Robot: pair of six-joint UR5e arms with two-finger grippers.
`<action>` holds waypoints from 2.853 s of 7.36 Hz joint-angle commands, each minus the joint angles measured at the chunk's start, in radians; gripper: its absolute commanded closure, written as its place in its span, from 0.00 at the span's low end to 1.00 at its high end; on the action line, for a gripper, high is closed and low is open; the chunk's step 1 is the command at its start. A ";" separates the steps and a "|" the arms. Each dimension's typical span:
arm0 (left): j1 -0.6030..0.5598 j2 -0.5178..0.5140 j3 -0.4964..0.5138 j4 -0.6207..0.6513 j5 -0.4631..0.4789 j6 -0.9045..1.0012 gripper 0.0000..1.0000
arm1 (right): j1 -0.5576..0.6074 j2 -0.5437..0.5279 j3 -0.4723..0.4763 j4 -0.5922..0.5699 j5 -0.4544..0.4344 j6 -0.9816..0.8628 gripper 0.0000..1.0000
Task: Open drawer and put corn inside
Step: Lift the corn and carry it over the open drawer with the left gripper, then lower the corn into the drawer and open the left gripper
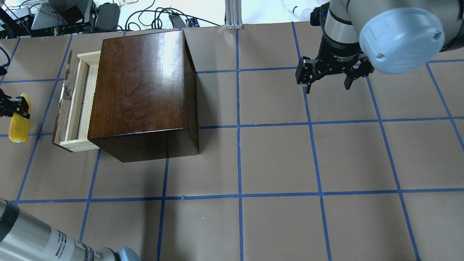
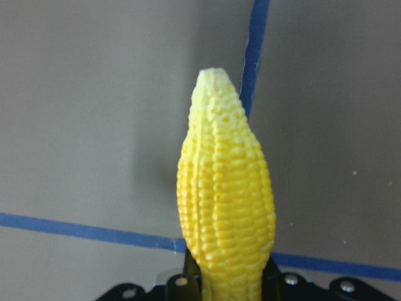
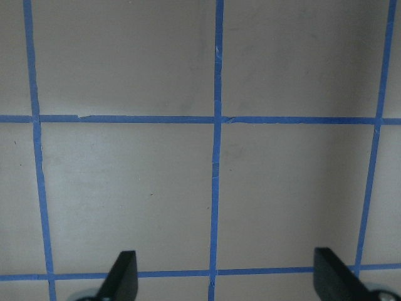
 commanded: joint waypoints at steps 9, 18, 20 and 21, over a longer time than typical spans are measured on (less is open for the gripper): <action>-0.372 0.146 0.155 -0.313 -0.039 -0.073 1.00 | 0.000 -0.002 -0.002 0.001 0.004 0.000 0.00; -0.361 0.143 0.099 -0.302 -0.051 -0.179 0.07 | 0.000 -0.002 -0.002 0.001 0.003 0.000 0.00; -0.352 0.167 0.118 -0.315 -0.048 -0.179 0.03 | 0.000 -0.002 -0.002 0.001 0.003 0.000 0.00; -0.358 0.199 0.125 -0.352 -0.048 -0.180 0.03 | 0.000 -0.002 -0.002 0.001 0.003 0.000 0.00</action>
